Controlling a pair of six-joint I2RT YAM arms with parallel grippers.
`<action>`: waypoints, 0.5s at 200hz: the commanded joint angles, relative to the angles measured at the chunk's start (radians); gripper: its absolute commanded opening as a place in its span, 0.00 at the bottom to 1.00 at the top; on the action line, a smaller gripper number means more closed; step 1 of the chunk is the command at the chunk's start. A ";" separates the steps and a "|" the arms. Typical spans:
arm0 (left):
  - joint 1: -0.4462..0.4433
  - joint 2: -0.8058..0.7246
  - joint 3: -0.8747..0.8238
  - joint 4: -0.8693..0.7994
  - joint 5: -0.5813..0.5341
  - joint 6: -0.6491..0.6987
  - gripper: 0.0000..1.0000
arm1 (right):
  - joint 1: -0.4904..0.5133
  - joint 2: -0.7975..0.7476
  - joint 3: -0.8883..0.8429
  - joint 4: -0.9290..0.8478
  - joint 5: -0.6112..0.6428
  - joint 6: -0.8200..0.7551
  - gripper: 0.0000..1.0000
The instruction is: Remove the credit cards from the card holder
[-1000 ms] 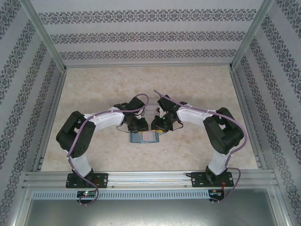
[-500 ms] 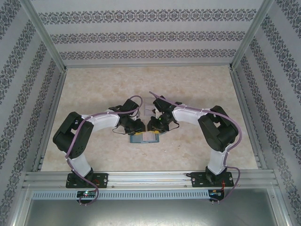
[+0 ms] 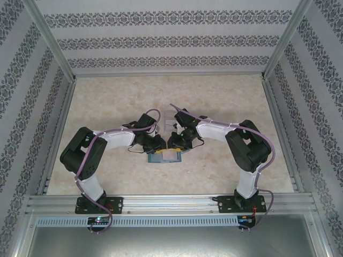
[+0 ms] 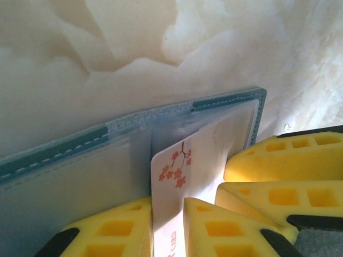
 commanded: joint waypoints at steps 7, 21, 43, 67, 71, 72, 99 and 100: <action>0.012 0.012 -0.009 0.057 0.028 -0.020 0.17 | -0.005 0.021 -0.011 -0.014 0.012 -0.009 0.30; 0.013 0.011 -0.008 0.052 0.028 -0.018 0.14 | -0.006 0.018 -0.012 -0.014 0.012 -0.009 0.30; 0.016 0.005 -0.007 0.032 0.023 -0.012 0.12 | -0.009 0.015 -0.014 -0.017 0.015 -0.009 0.30; 0.017 -0.011 -0.007 0.002 0.005 0.004 0.12 | -0.015 0.011 -0.016 -0.020 0.018 -0.011 0.30; 0.017 -0.014 -0.006 -0.006 0.000 0.008 0.11 | -0.015 0.010 -0.017 -0.022 0.019 -0.012 0.30; 0.017 -0.015 -0.006 -0.008 -0.002 0.010 0.11 | -0.016 0.010 -0.017 -0.022 0.019 -0.012 0.30; 0.020 -0.038 -0.006 -0.063 -0.029 0.038 0.11 | -0.023 0.008 -0.019 -0.030 0.024 -0.016 0.30; 0.020 -0.039 -0.005 -0.065 -0.029 0.039 0.10 | -0.023 0.008 -0.019 -0.030 0.024 -0.016 0.30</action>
